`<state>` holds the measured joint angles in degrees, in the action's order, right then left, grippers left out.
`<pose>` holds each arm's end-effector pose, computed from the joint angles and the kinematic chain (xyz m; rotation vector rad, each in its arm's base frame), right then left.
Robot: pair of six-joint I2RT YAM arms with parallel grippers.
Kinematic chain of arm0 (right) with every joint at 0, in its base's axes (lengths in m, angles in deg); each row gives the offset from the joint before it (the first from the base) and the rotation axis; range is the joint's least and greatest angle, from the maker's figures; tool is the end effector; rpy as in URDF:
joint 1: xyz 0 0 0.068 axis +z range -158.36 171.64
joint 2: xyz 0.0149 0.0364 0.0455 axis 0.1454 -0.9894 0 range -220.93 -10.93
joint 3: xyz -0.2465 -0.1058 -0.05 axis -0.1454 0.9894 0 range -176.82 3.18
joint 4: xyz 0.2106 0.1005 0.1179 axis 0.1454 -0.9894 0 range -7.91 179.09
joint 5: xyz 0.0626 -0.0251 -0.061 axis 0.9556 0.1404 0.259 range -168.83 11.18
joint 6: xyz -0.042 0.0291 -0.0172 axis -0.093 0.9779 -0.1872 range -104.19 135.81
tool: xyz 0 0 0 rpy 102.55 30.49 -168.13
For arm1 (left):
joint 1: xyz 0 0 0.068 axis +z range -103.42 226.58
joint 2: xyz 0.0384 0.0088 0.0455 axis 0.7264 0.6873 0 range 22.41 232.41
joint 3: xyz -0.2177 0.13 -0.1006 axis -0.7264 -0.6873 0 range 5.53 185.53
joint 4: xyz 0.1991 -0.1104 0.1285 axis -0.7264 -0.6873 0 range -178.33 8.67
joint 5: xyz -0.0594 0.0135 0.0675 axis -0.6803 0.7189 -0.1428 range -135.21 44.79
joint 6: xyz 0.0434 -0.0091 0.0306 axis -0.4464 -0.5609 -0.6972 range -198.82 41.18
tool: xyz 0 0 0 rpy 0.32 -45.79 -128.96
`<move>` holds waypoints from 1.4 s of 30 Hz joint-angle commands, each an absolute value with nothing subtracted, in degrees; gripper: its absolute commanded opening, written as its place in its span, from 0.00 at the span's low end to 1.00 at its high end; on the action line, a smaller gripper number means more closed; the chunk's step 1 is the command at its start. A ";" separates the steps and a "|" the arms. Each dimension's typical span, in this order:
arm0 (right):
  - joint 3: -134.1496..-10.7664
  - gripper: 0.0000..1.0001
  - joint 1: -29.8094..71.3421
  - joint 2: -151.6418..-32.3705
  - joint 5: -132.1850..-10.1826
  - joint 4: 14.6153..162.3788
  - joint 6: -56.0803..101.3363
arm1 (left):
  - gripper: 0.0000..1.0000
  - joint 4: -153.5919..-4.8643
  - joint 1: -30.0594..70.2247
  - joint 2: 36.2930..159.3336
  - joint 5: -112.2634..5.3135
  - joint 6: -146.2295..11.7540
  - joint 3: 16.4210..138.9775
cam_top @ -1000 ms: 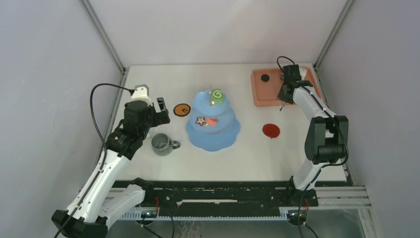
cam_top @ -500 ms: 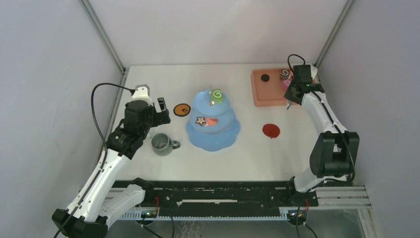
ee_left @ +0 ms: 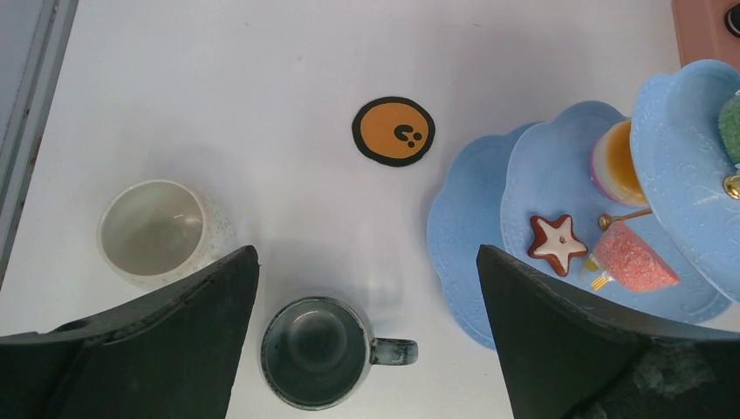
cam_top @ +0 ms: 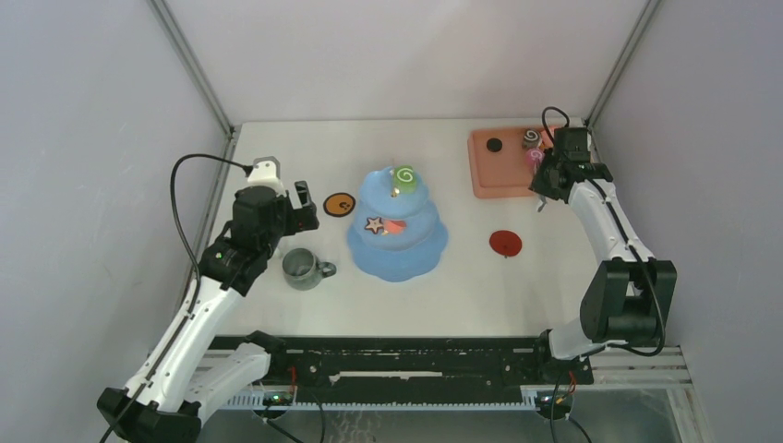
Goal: Serve the afternoon tea
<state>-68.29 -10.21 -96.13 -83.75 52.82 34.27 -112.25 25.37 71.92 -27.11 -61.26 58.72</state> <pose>0.3203 -0.0136 0.2929 0.4677 2.3941 0.0243 0.1767 -0.0567 0.3405 -0.1313 2.0183 -0.1050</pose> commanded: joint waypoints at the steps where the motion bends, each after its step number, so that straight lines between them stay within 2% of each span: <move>1: -68.04 0.18 -8.49 -95.53 -81.75 55.22 31.14 | 1.00 -109.89 25.78 71.56 -27.64 -61.02 57.56; 4: -65.87 0.15 -4.30 -93.37 -81.25 57.01 27.61 | 1.00 -110.23 25.76 71.29 -27.32 -60.98 57.49; 11: -54.15 0.14 8.64 -84.87 -85.73 62.00 23.92 | 1.00 -110.40 25.75 70.74 -27.43 -60.63 57.34; 18: -42.88 0.14 16.03 -76.25 -87.48 68.44 26.79 | 1.00 -110.53 25.76 70.26 -28.27 -60.31 57.15; 21: -39.71 0.16 20.07 -77.25 -90.33 71.18 31.67 | 1.00 -110.26 25.75 70.38 -29.08 -59.74 56.90; 25: -37.67 0.24 26.45 -82.27 -97.79 74.53 37.28 | 1.00 -109.97 25.76 69.99 -29.85 -59.10 56.67; 26: -37.42 0.29 27.54 -83.43 -99.59 75.02 38.87 | 1.00 -110.17 25.76 69.71 -29.83 -59.13 56.58; 33: -33.38 0.47 29.17 -88.57 -102.56 83.08 43.61 | 1.00 -111.27 25.75 68.46 -29.11 -59.48 56.40; 37: -32.95 0.50 29.25 -91.73 -102.85 85.72 44.43 | 1.00 -111.43 25.78 68.32 -29.26 -59.56 56.46; 41: -32.05 0.73 29.58 -92.73 -103.46 87.46 45.64 | 1.00 -111.57 25.75 68.08 -29.04 -59.66 56.37; 42: -31.88 0.76 29.67 -92.81 -103.95 87.46 46.11 | 1.00 -111.64 25.77 68.03 -29.04 -59.66 56.37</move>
